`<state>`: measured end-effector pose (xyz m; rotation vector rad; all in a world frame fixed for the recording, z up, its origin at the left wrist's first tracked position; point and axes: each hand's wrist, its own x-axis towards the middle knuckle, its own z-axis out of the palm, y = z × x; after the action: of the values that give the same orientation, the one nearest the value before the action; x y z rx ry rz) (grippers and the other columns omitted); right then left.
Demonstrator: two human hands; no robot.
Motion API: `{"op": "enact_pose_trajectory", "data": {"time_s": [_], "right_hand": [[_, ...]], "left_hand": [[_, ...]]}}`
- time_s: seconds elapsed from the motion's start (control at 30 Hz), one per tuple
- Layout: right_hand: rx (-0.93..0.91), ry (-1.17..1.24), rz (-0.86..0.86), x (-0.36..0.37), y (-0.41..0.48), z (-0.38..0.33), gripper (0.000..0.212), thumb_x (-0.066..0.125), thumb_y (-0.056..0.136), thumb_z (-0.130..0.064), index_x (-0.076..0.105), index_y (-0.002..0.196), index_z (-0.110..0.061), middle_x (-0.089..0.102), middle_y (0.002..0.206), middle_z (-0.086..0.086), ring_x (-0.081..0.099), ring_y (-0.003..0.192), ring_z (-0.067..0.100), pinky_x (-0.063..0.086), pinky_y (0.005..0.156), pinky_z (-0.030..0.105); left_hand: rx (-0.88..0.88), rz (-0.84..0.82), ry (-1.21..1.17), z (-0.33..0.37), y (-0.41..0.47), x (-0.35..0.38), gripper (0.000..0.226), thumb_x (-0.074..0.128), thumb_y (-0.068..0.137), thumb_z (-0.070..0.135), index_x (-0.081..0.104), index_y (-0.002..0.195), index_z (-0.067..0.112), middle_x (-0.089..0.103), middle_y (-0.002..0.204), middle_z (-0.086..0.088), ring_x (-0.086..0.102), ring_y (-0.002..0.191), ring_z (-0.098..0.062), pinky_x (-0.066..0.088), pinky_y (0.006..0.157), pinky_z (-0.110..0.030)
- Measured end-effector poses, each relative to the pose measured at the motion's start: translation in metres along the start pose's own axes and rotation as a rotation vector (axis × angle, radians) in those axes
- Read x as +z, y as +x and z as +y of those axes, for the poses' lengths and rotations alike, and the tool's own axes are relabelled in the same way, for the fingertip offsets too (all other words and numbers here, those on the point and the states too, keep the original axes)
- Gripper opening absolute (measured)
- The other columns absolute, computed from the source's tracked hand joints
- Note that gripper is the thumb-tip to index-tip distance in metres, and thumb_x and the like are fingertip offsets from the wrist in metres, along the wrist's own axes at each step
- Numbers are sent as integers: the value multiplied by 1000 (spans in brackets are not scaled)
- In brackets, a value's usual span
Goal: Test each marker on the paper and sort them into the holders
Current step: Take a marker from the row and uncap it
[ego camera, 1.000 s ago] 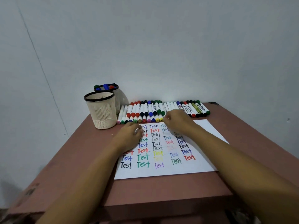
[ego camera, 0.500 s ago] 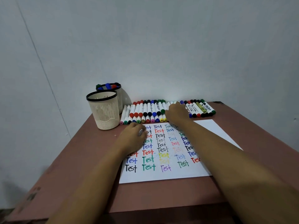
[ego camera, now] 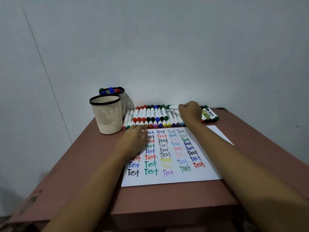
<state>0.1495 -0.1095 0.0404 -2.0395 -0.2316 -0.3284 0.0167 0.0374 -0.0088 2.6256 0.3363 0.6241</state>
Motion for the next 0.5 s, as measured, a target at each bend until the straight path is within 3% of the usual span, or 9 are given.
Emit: {"op": "enact_pose_trajectory", "data": {"time_s": [0.07, 0.2, 0.33, 0.43, 0.5], "right_hand": [[29, 143, 25, -15, -11, 3, 28, 50, 86, -12, 59, 79, 14, 53, 70, 30, 41, 62, 21, 31, 56, 27], [104, 330, -31, -41, -41, 11, 34, 51, 88, -14, 59, 97, 18, 58, 77, 32, 45, 67, 22, 38, 62, 32], [182, 444, -147, -59, -76, 13, 22, 50, 91, -13, 62, 78, 1, 59, 65, 7, 48, 55, 13, 40, 53, 26], [236, 514, -211, -58, -91, 16, 23, 50, 92, -13, 59, 72, -5, 58, 64, 7, 46, 52, 13, 39, 50, 25], [331, 581, -232, -57, -95, 16, 23, 50, 90, -13, 57, 70, -5, 57, 62, 8, 45, 51, 14, 38, 48, 25]], "left_hand": [[15, 45, -16, 1, -2, 0, 34, 40, 98, 27, 54, 126, 14, 54, 127, -7, 50, 113, -20, 39, 90, -29], [158, 128, -36, 7, -6, -2, 33, 44, 97, 23, 53, 127, 11, 52, 129, -6, 49, 117, -18, 37, 91, -24], [324, 106, -17, 19, -17, -5, 46, 47, 96, 24, 39, 140, 14, 39, 144, -2, 37, 131, -16, 33, 100, -24], [398, 25, 40, 27, -24, -4, 55, 49, 95, 29, 30, 145, 17, 34, 146, -1, 34, 133, -15, 29, 103, -22], [407, -12, 59, 30, -26, -5, 51, 47, 96, 30, 33, 143, 16, 43, 139, -2, 41, 125, -15, 31, 95, -18]]}}
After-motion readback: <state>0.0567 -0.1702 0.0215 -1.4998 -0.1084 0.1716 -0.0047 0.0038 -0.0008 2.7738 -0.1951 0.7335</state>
